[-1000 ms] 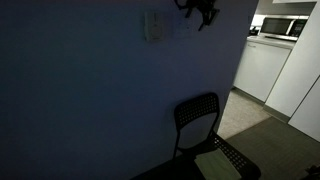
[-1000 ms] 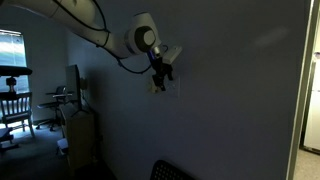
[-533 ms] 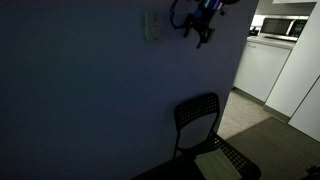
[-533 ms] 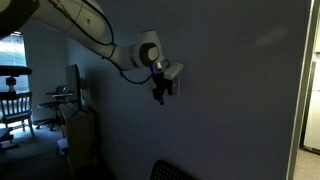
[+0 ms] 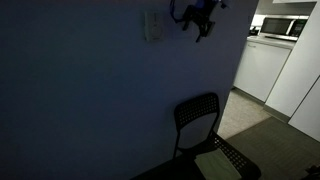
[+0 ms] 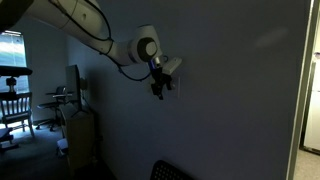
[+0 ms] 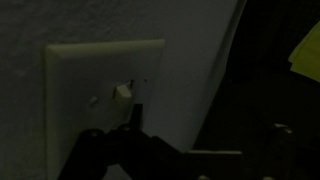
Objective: Turn off the switch
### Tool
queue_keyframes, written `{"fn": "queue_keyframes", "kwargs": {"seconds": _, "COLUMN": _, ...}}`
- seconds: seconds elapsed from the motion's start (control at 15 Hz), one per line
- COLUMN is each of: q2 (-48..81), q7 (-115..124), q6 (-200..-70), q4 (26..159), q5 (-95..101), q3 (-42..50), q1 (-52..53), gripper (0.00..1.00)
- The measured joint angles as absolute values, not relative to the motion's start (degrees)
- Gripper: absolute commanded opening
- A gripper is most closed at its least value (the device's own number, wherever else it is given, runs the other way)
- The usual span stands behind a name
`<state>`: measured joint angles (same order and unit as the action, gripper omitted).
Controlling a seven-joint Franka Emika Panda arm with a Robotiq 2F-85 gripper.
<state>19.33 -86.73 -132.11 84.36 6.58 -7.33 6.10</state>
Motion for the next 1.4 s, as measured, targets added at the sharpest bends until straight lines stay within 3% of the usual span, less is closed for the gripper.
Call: {"fn": "queue_keyframes", "kwargs": {"seconds": 1.4, "q2": 19.04, "q7": -86.51, "q6": -128.86, "q4": 82.73, "q5": 1.45, "q3": -7.03, "q1": 3.60, "gripper": 1.00}}
